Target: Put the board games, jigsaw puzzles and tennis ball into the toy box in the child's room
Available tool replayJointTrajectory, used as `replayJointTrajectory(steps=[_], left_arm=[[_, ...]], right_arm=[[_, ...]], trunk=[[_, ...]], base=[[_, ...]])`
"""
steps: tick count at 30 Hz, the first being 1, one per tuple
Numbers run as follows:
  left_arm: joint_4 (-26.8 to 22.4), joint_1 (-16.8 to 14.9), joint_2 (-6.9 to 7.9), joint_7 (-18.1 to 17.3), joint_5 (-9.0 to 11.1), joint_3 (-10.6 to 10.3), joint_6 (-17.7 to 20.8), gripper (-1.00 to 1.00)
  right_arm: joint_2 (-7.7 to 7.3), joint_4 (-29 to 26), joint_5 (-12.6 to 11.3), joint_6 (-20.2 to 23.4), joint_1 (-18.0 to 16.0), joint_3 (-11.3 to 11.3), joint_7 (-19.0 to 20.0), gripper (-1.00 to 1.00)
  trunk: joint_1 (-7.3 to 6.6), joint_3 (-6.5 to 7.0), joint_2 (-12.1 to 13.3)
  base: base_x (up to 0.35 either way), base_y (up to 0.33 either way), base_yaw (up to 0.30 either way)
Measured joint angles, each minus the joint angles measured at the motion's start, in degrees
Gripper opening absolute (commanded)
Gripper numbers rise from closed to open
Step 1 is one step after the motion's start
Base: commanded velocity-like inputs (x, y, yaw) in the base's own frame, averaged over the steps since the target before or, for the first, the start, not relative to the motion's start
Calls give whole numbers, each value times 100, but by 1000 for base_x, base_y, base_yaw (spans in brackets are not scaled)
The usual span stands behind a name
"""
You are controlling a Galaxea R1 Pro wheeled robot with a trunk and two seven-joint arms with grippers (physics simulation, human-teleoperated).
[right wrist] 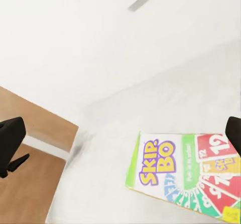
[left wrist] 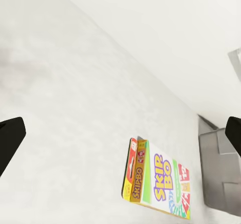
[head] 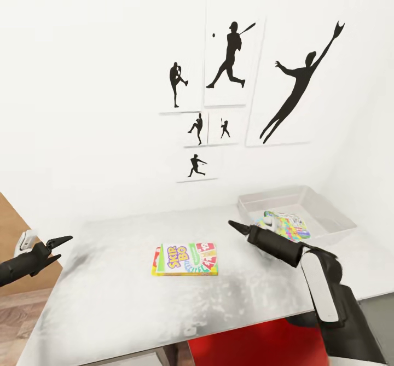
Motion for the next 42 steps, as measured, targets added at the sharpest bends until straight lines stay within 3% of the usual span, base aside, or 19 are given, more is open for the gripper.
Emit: replayJointTrajectory(steps=[6, 9, 10, 15, 16, 18, 19, 22, 25, 30, 42], left_arm=[[0, 0, 1, -6, 5, -1, 5, 100], [0, 0, 1, -9, 7, -1, 6, 100], [1, -1, 0, -11, 6, -8, 7, 100], [0, 0, 1, -20, 8, -15, 8, 100], [0, 0, 0, -30, 9, -16, 9, 100], [0, 0, -3, -36, 8, -18, 9, 100], [-3, 0, -5, -40, 9, -37, 9, 100], [-7, 0, -6, -45, 9, -127, 9, 100], [-5, 0, -4, -46, 9, -207, 9, 100], [-4, 0, 9, -67, 10, -249, 10, 100], [1, 0, 56, -466, -13, -233, 28, 100]], right_arm=[[574, 451, -8, 464, -807, 281, -1433, 100], [888, 953, 25, 623, -1268, 456, -2167, 100], [1069, 1469, 66, 641, -1644, 560, -2673, 100], [1121, 3120, 101, 382, -2603, 687, -3805, 100], [1121, 3796, 95, 148, -2949, 709, -4122, 100], [1121, 4495, 95, -138, -3299, 723, -4371, 100], [1121, 5115, 108, -401, -3591, 732, -4527, 100], [1121, 6156, 118, -806, -4045, 743, -4698, 100], [1121, 6694, 123, -994, -4298, 747, -4772, 100], [1121, 6985, 135, -1094, -4442, 752, -4801, 100], [1121, 6943, 151, -1180, -4465, 777, -4747, 100]], trunk=[[0, 0, 0], [0, 0, 0], [1, 1, 2], [0, 0, 1], [1, 1, 1], [0, 0, 0], [0, 1, 1], [0, 0, 1], [0, 0, 0], [0, 0, 0], [0, 0, 0]], base=[[0, 0, 0], [0, 0, 0], [0, 0, 0], [0, 0, 0], [0, 0, 0], [0, 0, 0], [0, 0, 0], [0, 0, 0], [0, 0, 0], [0, 0, 0], [0, 0, 0]])
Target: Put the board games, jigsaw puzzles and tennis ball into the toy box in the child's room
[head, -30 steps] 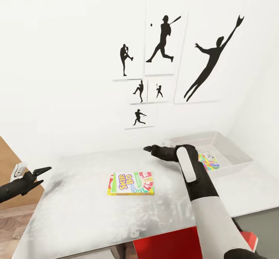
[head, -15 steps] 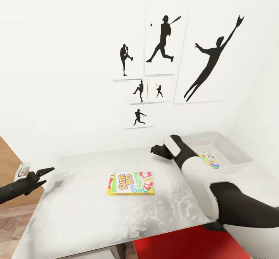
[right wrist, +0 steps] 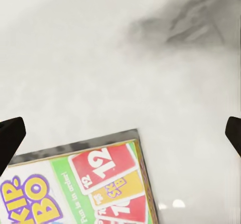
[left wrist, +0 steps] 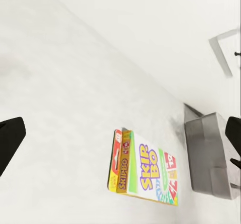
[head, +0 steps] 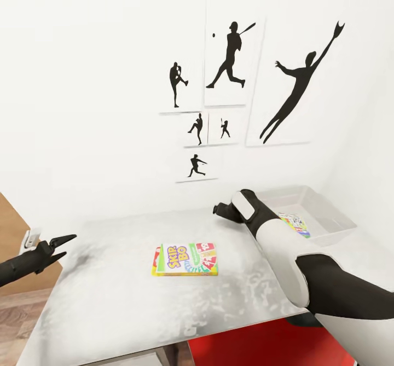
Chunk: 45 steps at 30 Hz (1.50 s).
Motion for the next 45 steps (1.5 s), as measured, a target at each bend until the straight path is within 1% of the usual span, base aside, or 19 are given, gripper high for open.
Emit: replayJointTrajectory(steps=[8, 15, 18, 23, 24, 27, 32, 45], left_arm=[[1, 0, 26, -121, -3, 5, 21, 100], [5, 6, 179, -165, 24, 5, 36, 100], [7, 65, 257, -352, 19, 11, 38, 100], [7, 168, 294, -675, 6, 22, 41, 100], [7, 192, 307, -800, 2, 26, 42, 100], [7, 214, 324, -952, -5, 27, 42, 100], [7, 231, 342, -1081, -5, 28, 42, 100], [7, 244, 348, -1140, -4, 33, 42, 100]], right_arm=[[0, -177, -4, 8, 5, 23, 14, 100], [0, -237, -5, 26, 18, 52, 17, 100], [0, -246, -5, 34, 36, 61, 18, 100], [0, -248, -5, 36, 41, 64, 18, 100], [0, -249, -5, 37, 42, 62, 18, 100], [0, -249, -5, 37, 43, 62, 18, 100], [0, -249, -5, 37, 44, 62, 21, 100], [0, -250, 1, 38, 36, 80, 27, 100]], trunk=[[0, 0, 0], [0, -12, 0], [0, -31, 1], [0, -72, 1], [0, -80, 1], [0, -107, 1], [0, -153, 1], [1, -273, 0]], base=[[0, 0, 0], [0, 0, 0], [0, 0, 0], [0, 0, 0], [0, 0, 0], [0, 0, 0], [0, 0, 0], [0, 2, 0]])
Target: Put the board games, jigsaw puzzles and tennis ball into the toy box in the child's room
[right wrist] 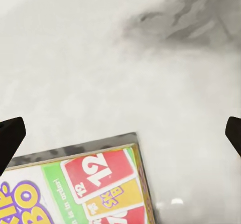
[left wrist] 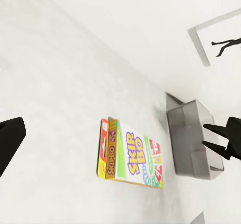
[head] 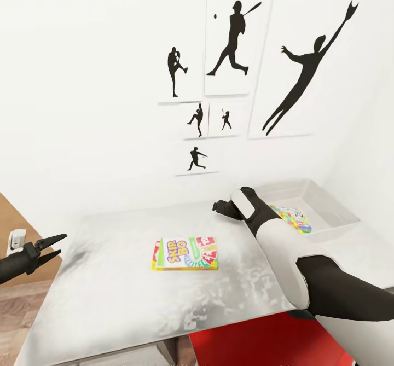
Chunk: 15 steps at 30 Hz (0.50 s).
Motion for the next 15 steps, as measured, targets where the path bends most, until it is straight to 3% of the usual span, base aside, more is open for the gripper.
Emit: replayJointTrajectory(steps=[15], left_arm=[[0, 1, 0, -3, 0, -1, 0, 100]], right_arm=[[0, 0, 3, 0, -1, 2, 0, 100]], trunk=[[0, -139, 0]], base=[[0, 44, 0]])
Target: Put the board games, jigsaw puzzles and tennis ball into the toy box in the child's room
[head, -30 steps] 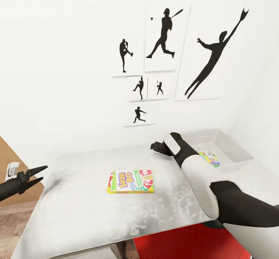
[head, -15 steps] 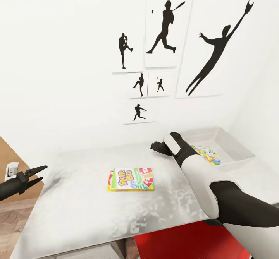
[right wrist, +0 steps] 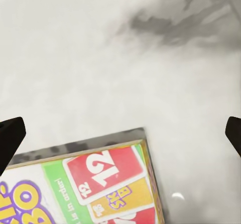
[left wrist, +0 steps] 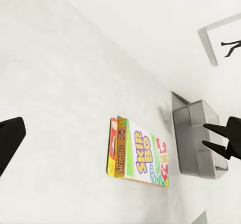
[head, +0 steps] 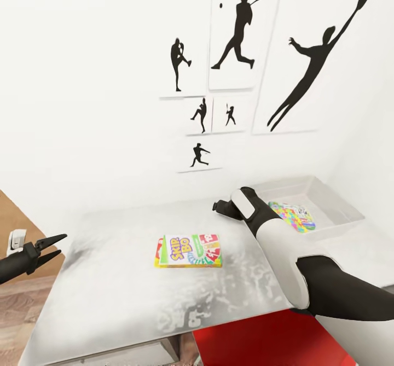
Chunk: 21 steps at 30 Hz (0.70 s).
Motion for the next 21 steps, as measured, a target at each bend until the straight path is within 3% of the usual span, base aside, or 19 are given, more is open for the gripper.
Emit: replayJointTrajectory(steps=[21], left_arm=[[0, 0, 0, 7, 0, 0, -7, 100]], right_arm=[[0, 0, 0, -5, 0, -15, -1, 100]], trunk=[[0, -194, 0]], base=[[-24, 53, 0]])
